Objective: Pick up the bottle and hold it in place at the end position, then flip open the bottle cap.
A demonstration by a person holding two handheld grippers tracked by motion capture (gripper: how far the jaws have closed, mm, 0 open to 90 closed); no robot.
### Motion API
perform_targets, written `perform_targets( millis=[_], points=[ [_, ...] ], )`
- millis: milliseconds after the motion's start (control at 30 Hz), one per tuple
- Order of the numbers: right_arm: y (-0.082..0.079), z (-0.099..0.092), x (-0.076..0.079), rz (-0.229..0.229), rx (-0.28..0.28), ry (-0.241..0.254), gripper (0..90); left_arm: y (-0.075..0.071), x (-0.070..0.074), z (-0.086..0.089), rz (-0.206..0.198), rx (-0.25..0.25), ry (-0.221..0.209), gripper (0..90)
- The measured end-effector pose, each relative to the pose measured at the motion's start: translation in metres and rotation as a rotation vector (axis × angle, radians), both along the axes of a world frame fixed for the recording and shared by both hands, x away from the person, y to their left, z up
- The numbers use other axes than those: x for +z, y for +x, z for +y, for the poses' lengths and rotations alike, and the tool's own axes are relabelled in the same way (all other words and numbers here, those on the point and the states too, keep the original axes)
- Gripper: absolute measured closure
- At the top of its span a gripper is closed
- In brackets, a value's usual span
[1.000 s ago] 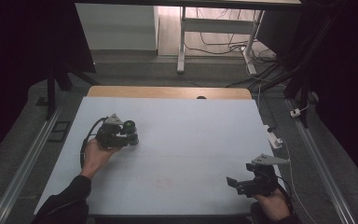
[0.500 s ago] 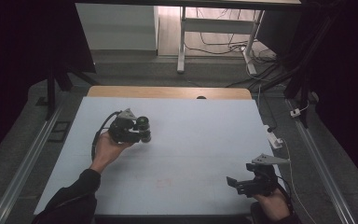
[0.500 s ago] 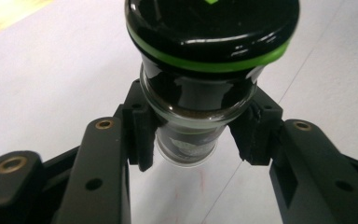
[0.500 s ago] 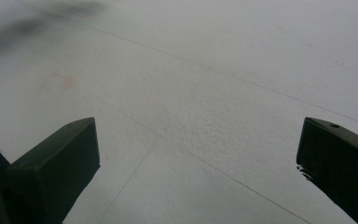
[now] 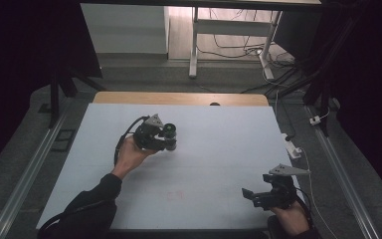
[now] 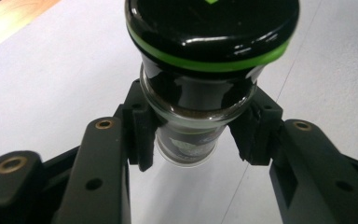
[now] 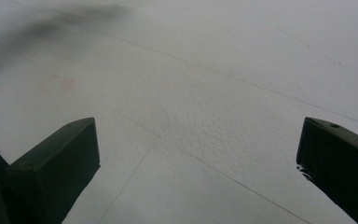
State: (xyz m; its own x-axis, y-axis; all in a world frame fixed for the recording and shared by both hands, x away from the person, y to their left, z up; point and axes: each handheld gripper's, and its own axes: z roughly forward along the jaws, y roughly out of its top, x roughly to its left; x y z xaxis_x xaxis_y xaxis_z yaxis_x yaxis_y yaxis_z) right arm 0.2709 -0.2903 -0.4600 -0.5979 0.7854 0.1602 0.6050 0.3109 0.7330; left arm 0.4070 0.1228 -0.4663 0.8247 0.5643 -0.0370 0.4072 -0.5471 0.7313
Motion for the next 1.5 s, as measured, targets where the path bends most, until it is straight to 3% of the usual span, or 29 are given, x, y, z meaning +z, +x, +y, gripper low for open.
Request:
perform_targets(
  millis=[400, 767, 1500],
  points=[
    [0.0, 0.0, 0.0, -0.004, -0.01, 0.001, 0.0, 0.007, -0.015, -0.025, 0.011, -0.027, 0.029, 53.5],
    [-0.001, 0.0, 0.0, -0.006, -0.004, -0.005, 0.0, 0.011, -0.027, -0.031, 0.01, -0.041, 0.039, 53.6],
    [-0.002, 0.001, 0.001, -0.013, 0.0, -0.008, 0.0, 0.006, -0.035, -0.035, 0.02, 0.016, 0.022, 53.6]
  ],
)
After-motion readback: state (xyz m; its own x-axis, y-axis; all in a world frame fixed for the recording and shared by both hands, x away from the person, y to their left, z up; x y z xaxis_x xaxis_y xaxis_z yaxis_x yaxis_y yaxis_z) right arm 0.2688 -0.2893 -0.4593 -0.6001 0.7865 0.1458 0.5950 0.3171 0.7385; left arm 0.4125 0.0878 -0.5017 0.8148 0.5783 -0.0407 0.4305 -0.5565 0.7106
